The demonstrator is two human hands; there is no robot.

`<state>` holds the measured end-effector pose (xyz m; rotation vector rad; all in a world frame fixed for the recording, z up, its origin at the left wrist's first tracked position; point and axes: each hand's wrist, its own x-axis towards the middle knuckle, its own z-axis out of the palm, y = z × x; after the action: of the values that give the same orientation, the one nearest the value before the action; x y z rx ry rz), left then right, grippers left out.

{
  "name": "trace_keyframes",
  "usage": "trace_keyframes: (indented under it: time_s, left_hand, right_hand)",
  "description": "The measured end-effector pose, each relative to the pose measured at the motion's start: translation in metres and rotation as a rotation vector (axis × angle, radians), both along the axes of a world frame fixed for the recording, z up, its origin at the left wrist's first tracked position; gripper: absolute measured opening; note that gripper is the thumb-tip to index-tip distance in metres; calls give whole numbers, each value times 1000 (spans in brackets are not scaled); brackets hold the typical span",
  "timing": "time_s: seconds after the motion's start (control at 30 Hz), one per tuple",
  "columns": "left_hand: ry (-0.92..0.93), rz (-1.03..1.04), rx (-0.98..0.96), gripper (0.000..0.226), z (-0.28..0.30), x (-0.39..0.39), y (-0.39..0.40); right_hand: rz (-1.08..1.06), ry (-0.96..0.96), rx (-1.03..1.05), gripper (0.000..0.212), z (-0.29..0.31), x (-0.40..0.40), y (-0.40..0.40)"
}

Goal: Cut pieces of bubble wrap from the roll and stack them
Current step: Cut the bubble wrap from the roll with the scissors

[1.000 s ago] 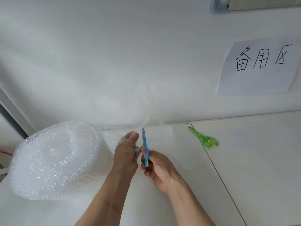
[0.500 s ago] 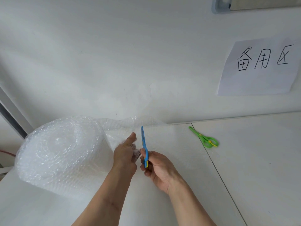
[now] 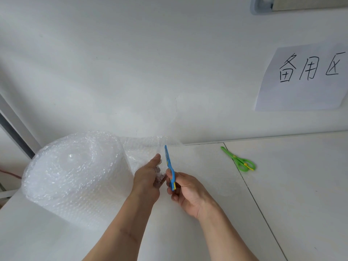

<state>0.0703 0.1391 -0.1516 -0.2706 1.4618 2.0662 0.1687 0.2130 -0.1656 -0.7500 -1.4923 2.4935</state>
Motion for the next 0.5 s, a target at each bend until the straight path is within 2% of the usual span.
trace_keyframes:
  time_s: [0.23,0.5]
  left_hand:
    - [-17,-35,-34,24,3,2,-2]
    - [-21,-35,-54,23,6,2,-5]
  right_hand:
    - [51,-32,-49,34,4,-9,4]
    - [9,5,-48,31,-1,-9,4]
